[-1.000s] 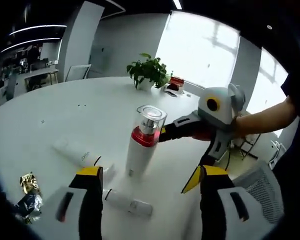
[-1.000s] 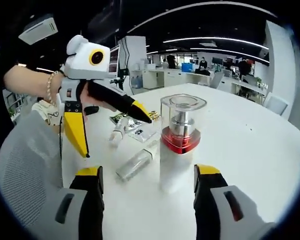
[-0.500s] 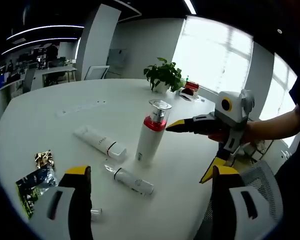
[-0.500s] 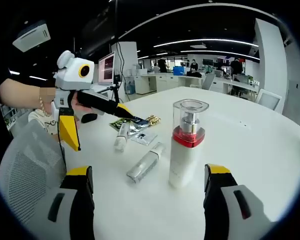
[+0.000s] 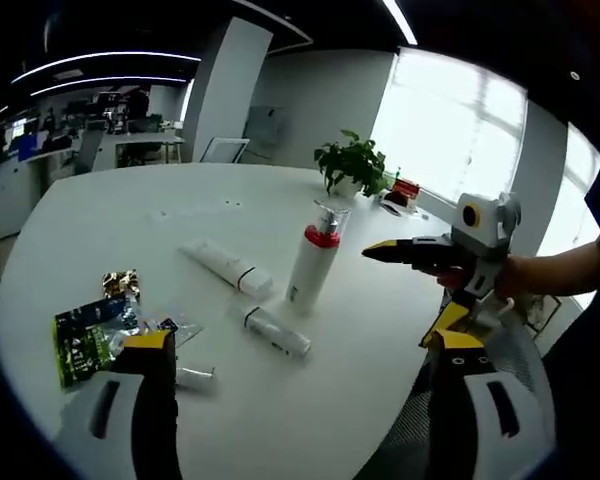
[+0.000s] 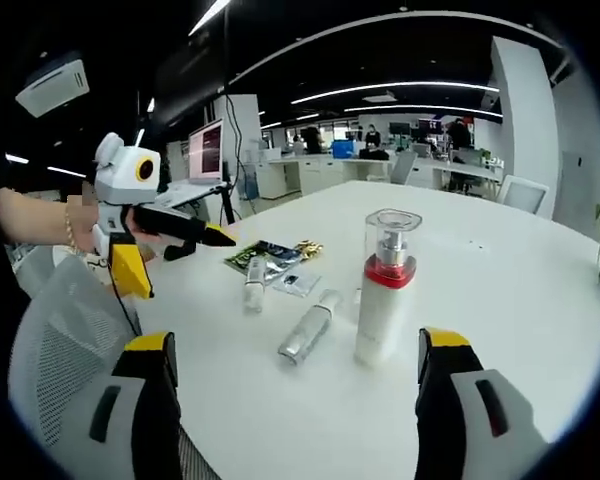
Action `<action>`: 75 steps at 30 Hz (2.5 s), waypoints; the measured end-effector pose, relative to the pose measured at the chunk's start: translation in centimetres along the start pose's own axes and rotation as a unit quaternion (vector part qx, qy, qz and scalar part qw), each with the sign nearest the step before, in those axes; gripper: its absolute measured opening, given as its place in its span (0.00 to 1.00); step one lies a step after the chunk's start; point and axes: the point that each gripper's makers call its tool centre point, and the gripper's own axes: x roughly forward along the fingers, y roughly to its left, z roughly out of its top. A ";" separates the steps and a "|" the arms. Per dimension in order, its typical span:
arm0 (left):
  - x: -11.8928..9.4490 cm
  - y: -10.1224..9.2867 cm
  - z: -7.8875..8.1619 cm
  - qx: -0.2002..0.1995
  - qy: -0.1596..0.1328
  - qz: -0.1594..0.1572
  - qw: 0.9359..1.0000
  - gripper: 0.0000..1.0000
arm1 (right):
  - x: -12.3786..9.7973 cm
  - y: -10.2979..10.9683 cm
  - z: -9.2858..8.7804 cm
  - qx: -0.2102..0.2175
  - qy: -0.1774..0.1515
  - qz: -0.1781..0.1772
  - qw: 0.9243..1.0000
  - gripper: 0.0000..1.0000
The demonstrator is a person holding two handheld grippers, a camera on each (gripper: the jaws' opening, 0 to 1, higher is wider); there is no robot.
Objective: Arrange the skincare products in the storage area until every visible bottle or jar stands upright without overlapping.
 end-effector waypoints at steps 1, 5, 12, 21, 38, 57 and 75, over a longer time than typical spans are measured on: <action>-0.3 0.0 -0.1 0.000 -0.001 0.003 1.000 0.99 | 0.0 0.1 0.0 0.000 0.000 0.000 1.000 1.00; -1.9 0.8 -1.0 -0.008 -0.003 0.020 1.000 0.99 | -0.2 1.2 -0.4 0.003 0.000 0.000 1.000 1.00; -4.5 1.7 -2.4 -0.020 -0.003 0.046 0.999 0.99 | -0.8 1.8 -0.8 0.023 -0.004 -0.009 1.000 1.00; -7.1 1.1 -3.4 -0.042 -0.014 0.062 0.997 0.99 | -1.2 2.8 -1.2 0.034 -0.003 -0.018 0.999 1.00; -8.6 2.4 -5.2 -0.052 -0.009 0.089 0.995 0.97 | -0.8 3.0 -1.8 0.031 0.014 -0.013 0.999 1.00; -8.0 1.7 -5.5 -0.055 -0.005 0.071 0.996 0.96 | 1.6 3.0 -1.7 0.029 0.054 0.001 0.998 0.79; -8.1 1.8 -5.2 -0.045 -0.012 0.078 0.996 0.92 | 8.5 1.0 -3.2 0.010 0.129 -0.027 0.991 0.58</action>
